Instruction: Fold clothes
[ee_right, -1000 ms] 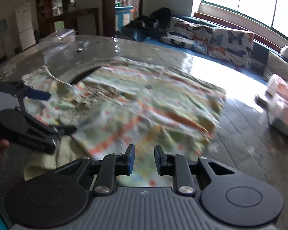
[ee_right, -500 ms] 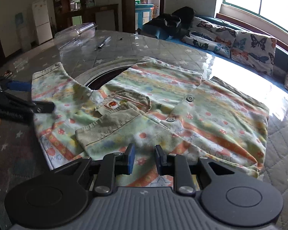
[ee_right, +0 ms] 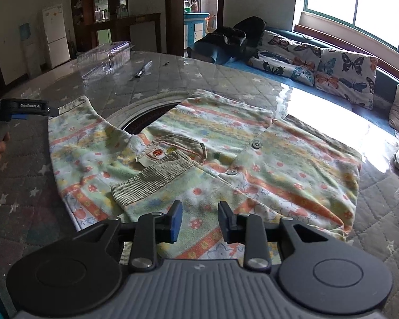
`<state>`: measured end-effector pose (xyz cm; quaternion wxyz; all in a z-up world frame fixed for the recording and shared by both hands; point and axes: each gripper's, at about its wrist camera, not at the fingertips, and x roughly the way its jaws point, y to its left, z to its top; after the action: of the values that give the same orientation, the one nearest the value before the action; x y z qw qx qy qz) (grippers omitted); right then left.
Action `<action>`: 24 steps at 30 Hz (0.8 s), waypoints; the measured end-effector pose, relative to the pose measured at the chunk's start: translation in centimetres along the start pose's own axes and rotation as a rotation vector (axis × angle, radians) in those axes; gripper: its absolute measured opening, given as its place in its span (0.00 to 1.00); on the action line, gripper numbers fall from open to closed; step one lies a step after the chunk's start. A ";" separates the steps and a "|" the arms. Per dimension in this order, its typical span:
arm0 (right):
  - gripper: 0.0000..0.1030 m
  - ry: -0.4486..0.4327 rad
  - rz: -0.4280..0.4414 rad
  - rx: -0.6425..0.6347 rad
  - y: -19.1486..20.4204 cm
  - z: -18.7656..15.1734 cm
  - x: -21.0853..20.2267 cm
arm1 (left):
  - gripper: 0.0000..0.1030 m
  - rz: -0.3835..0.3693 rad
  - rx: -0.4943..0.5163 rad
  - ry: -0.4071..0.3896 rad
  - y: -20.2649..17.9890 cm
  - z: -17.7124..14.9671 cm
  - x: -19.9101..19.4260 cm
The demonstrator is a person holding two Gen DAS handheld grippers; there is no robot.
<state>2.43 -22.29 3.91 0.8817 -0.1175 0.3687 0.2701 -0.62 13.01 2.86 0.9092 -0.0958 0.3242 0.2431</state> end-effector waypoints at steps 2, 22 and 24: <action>0.28 -0.004 -0.002 0.005 0.0 0.0 -0.2 | 0.91 -0.018 -0.029 0.016 0.7 0.2 0.5; 0.29 -0.016 -0.011 0.051 -0.4 -0.6 -0.7 | 0.14 -0.063 -0.059 0.017 0.6 0.3 1.7; 0.29 -0.022 -0.013 0.057 -0.5 -0.6 -0.9 | 0.11 -0.110 -0.095 0.026 0.6 0.5 1.3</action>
<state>1.81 -23.34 4.15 0.8904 -0.0918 0.3656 0.2552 0.20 14.16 2.44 0.9113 -0.1595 0.3184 0.2068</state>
